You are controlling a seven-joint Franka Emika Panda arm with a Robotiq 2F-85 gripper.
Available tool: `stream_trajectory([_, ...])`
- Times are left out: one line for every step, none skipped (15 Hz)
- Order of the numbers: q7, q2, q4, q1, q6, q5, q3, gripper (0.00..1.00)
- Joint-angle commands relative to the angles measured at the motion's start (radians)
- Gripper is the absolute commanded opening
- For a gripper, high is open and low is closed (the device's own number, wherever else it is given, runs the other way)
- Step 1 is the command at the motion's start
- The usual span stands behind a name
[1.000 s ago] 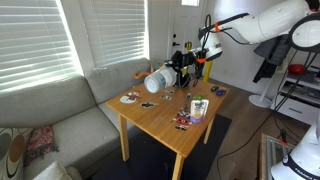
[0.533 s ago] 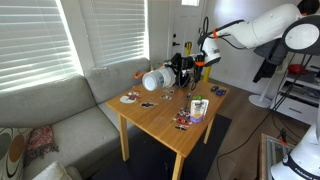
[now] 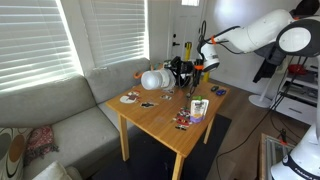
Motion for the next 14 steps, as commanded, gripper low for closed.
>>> stream_trajectory([0.069, 0.001, -0.012, 0.026, 0.011, -0.007, -0.026, 0.01])
stream_trajectory([0.083, 0.002, -0.011, 0.028, 0.018, -0.012, -0.028, 0.01])
stream_trajectory([0.098, 0.003, -0.01, 0.03, 0.022, -0.018, -0.031, 0.01])
stream_trajectory([0.115, 0.004, -0.007, 0.031, 0.023, -0.026, -0.033, 0.01])
stream_trajectory([0.128, 0.002, -0.006, 0.033, 0.031, -0.031, -0.038, 0.01])
stream_trajectory([0.142, 0.001, -0.004, 0.035, 0.037, -0.038, -0.042, 0.01])
stream_trajectory([0.153, -0.001, -0.001, 0.037, 0.042, -0.044, -0.045, 0.01])
stream_trajectory([0.163, -0.004, 0.001, 0.039, 0.049, -0.051, -0.047, 0.01])
stream_trajectory([0.173, -0.006, 0.006, 0.041, 0.054, -0.06, -0.049, 0.01])
stream_trajectory([0.182, -0.007, 0.014, 0.044, 0.061, -0.068, -0.05, 0.01])
stream_trajectory([0.186, -0.008, 0.02, 0.047, 0.07, -0.076, -0.051, 0.01])
stream_trajectory([0.194, -0.008, 0.033, 0.05, 0.075, -0.087, -0.049, 0.01])
stream_trajectory([0.199, -0.009, 0.043, 0.055, 0.081, -0.1, -0.048, 0.01])
stream_trajectory([0.213, -0.011, 0.059, 0.062, 0.087, -0.121, -0.047, 0.01])
